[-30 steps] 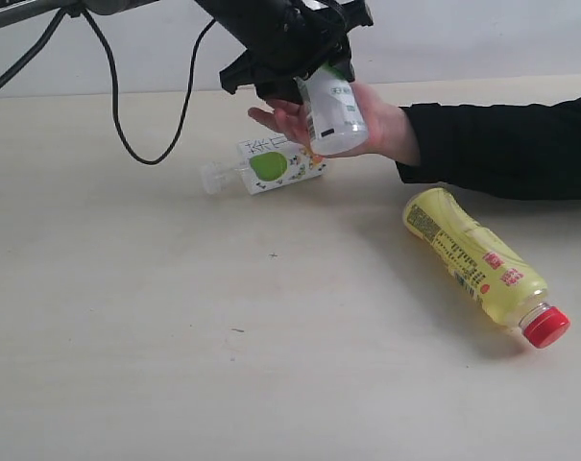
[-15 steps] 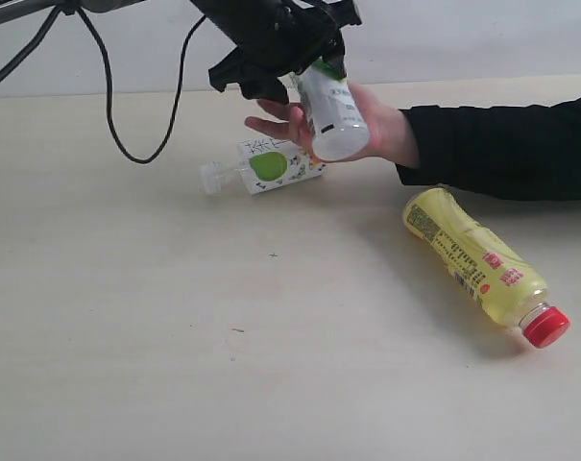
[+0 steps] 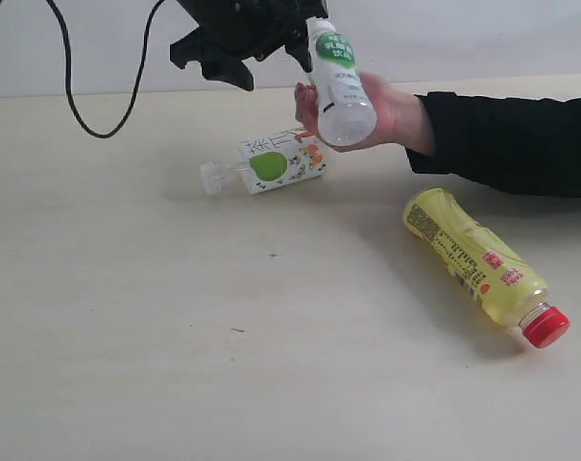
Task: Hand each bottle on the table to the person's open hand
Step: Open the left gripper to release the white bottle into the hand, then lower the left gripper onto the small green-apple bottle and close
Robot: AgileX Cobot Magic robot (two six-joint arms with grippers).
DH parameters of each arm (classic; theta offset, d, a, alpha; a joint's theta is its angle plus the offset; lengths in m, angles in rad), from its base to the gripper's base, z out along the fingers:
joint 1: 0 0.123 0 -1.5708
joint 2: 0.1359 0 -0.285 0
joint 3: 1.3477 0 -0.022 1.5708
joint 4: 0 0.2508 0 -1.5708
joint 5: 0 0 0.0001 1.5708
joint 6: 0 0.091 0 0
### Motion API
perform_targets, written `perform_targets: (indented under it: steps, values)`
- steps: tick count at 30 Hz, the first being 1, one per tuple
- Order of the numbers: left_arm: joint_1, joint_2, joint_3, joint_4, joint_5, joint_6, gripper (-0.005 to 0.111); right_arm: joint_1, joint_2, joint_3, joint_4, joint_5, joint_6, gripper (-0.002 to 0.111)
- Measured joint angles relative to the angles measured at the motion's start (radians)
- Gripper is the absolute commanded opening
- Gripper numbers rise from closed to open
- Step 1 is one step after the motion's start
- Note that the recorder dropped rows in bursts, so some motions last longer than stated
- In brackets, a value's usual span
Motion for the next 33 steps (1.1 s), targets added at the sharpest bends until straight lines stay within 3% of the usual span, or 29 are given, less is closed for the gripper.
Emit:
perform_targets:
  steps: [7, 17, 25, 33]
  values:
    - [0.0, -0.066, 0.0, 0.091, 0.211, 0.394, 0.071, 0.0, 0.0, 0.0, 0.0, 0.0, 0.0, 0.0]
    - [-0.002, -0.029, 0.0, 0.149, 0.221, 0.726, 0.071, 0.0, 0.0, 0.0, 0.0, 0.0, 0.0, 0.0]
    - [-0.008, 0.038, 0.0, 0.149, 0.213, 0.886, 0.092, 0.0, 0.0, 0.0, 0.0, 0.0, 0.0, 0.0]
    - [-0.01, 0.135, 0.0, 0.149, 0.07, 0.903, 0.092, 0.0, 0.0, 0.0, 0.0, 0.0, 0.0, 0.0]
